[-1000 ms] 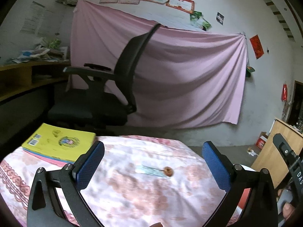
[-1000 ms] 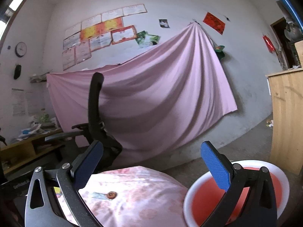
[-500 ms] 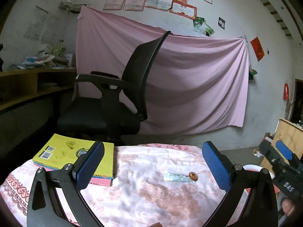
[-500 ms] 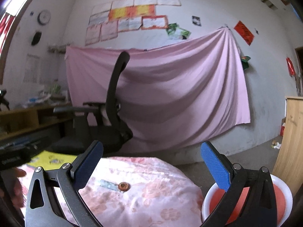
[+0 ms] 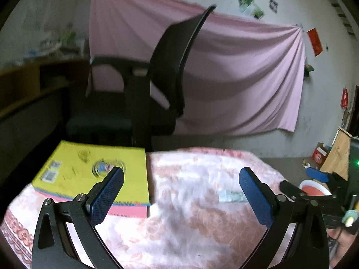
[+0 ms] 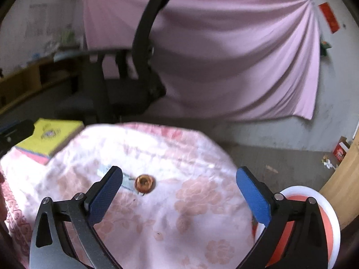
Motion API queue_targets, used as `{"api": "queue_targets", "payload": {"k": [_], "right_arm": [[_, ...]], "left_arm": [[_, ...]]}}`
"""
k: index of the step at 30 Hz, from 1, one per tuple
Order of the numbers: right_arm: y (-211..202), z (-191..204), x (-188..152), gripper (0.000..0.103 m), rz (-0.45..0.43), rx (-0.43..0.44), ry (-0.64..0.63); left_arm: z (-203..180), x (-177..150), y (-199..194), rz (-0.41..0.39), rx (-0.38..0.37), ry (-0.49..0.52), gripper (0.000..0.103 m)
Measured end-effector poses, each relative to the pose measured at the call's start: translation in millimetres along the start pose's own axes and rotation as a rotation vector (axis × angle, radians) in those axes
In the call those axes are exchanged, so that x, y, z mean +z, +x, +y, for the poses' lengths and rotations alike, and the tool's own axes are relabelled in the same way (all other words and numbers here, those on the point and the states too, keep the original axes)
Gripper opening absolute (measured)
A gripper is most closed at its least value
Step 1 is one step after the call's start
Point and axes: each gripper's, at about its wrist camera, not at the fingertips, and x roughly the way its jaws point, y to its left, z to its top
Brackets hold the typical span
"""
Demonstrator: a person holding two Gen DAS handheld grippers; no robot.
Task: Collect trash
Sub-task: 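Move both tools back toward the brown cap and paper strip, then grasp the white paper strip with the left gripper while the right gripper grasps the brown cap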
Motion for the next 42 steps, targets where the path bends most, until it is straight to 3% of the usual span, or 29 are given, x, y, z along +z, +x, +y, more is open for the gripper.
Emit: {"api": "queue_targets", "payload": {"k": [2, 7, 11, 17, 18, 20, 22, 27, 37, 42], "right_arm": [[14.1, 3.9, 0.0, 0.086, 0.059, 0.029, 0.001], [27.6, 5.2, -0.6, 0.079, 0.12, 0.074, 0.019], [40.3, 8.5, 2.0, 0.053, 0.174, 0.116, 0.027], [60.3, 12.9, -2.9, 0.048, 0.265, 0.22, 0.044], [61.5, 12.1, -3.1, 0.046, 0.27, 0.229, 0.048], [62.4, 8.7, -3.9, 0.031, 0.276, 0.255, 0.066], [62.3, 6.0, -3.7, 0.026, 0.281, 0.266, 0.077], [52.8, 0.3, -4.4, 0.026, 0.267, 0.266, 0.076], [30.5, -23.3, -14.9, 0.026, 0.244, 0.178, 0.064], [28.0, -37.6, -19.4, 0.026, 0.252, 0.165, 0.078]], "left_arm": [[2.5, -2.1, 10.6, 0.061, -0.009, -0.008, 0.1], [8.6, -6.9, 30.8, 0.165, -0.022, -0.05, 0.09], [6.8, -8.3, 39.9, 0.209, -0.049, -0.056, 0.07], [-7.1, -13.0, 51.1, 0.278, -0.086, -0.001, 0.054], [-9.3, -14.6, 53.1, 0.289, -0.085, 0.009, 0.052], [-13.8, -17.3, 56.7, 0.315, -0.102, 0.025, 0.046], [-16.3, -19.6, 58.8, 0.332, -0.111, 0.038, 0.041], [-22.5, -21.3, 57.6, 0.342, -0.133, 0.063, 0.041], [-40.9, -20.9, 75.7, 0.382, -0.158, 0.131, 0.041], [-54.8, -9.7, 86.0, 0.349, -0.244, 0.225, 0.041]]}}
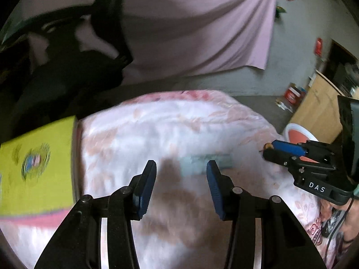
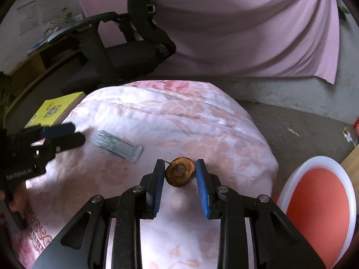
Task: Collect trash
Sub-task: 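Grasp the white paper strip with the left gripper while the right gripper grasps the brown cap, then lift the paper strip and brown cap and carry them over the bucket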
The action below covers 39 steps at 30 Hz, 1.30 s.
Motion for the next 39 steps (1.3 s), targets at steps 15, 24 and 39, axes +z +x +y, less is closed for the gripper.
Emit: {"api": "queue_targets", "payload": {"k": [15, 24, 39], "right_arm": [[-1.6, -33.5, -4.1, 0.026, 0.002, 0.141, 0.154], [-2.4, -29.5, -8.0, 0.026, 0.007, 0.126, 0.133], [-22.3, -5.0, -22.8, 0.026, -0.042, 0.175, 0.07]], "left_arm": [[-20.8, 6.7, 53.7, 0.171, -0.135, 0.327, 0.041], [-44.1, -8.4, 51.1, 0.197, -0.051, 0.364, 0.027], [-31.1, -52.3, -25.7, 0.07, 0.058, -0.127, 0.024]]}}
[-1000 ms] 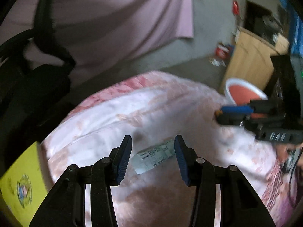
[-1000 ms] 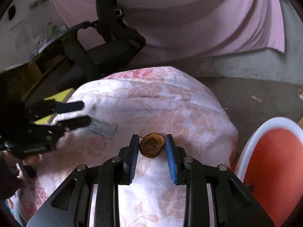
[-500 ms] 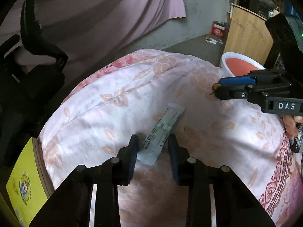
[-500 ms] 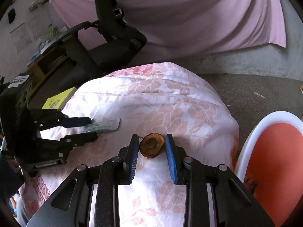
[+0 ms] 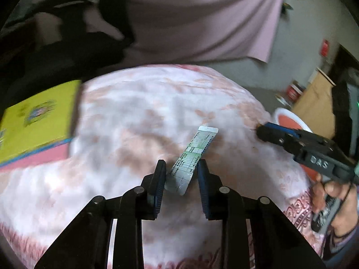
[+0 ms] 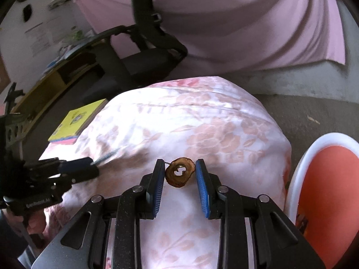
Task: Collect trash
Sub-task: 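Lift the paper strip and brown cap and carry them over the bucket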
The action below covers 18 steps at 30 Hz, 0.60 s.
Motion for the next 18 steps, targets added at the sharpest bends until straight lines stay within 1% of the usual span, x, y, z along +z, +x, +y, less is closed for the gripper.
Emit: {"api": "queue_targets", "payload": {"k": [5, 8, 11, 14, 18], "right_arm": [[-10.1, 22.8, -8.2, 0.026, -0.027, 0.015, -0.063], [-19.2, 36.8, -12.9, 0.026, -0.061, 0.016, -0.112], [-28.2, 49.6, -16.2, 0.026, -0.104, 0.023, -0.143], [-35.2, 58.1, -18.4, 0.026, -0.147, 0.039, -0.148], [-47.0, 70.2, -21.6, 0.026, -0.211, 0.057, -0.154]], "left_arm": [[13.9, -19.8, -43.3, -0.081, 0.042, -0.217, 0.024], [27.4, -33.3, -73.9, -0.135, 0.062, -0.285, 0.024], [32.0, -40.9, -98.3, -0.163, 0.101, -0.305, 0.024], [28.2, -43.7, -118.8, -0.209, 0.145, -0.278, 0.024], [20.6, -48.2, -135.0, -0.254, 0.157, -0.264, 0.024]]}}
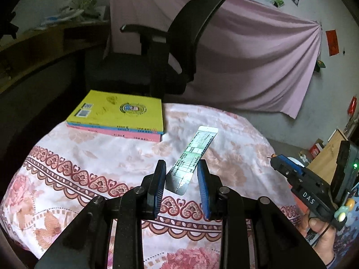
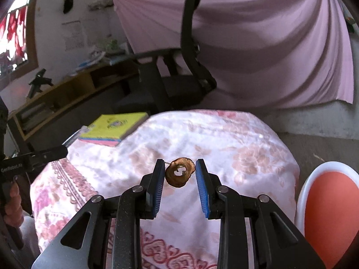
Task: Collect trash
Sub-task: 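Lift the paper strip and brown cap and carry them over the bucket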
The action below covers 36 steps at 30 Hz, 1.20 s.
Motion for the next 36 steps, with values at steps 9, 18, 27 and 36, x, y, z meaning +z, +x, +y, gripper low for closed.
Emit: {"api": "queue_targets", "payload": {"k": [9, 18, 27, 36], "right_arm": [[-44.4, -4.2, 4.7, 0.026, -0.185, -0.05, 0.02], [-84.2, -27.0, 1.5, 0.026, -0.298, -0.132, 0.036], [-127.3, -63.3, -3.3, 0.026, -0.404, -0.233, 0.087], [-149.4, -112.3, -14.8, 0.026, -0.426, -0.314, 0.18]], "left_arm": [[-25.6, 5.2, -11.8, -0.062, -0.034, 0.005, 0.024], [-72.6, 12.6, -10.9, -0.089, -0.09, 0.058, 0.024], [-138.3, 16.8, -6.5, -0.141, -0.198, 0.161, 0.024], [-210.0, 5.8, 8.3, -0.128, -0.317, 0.272, 0.024]]}}
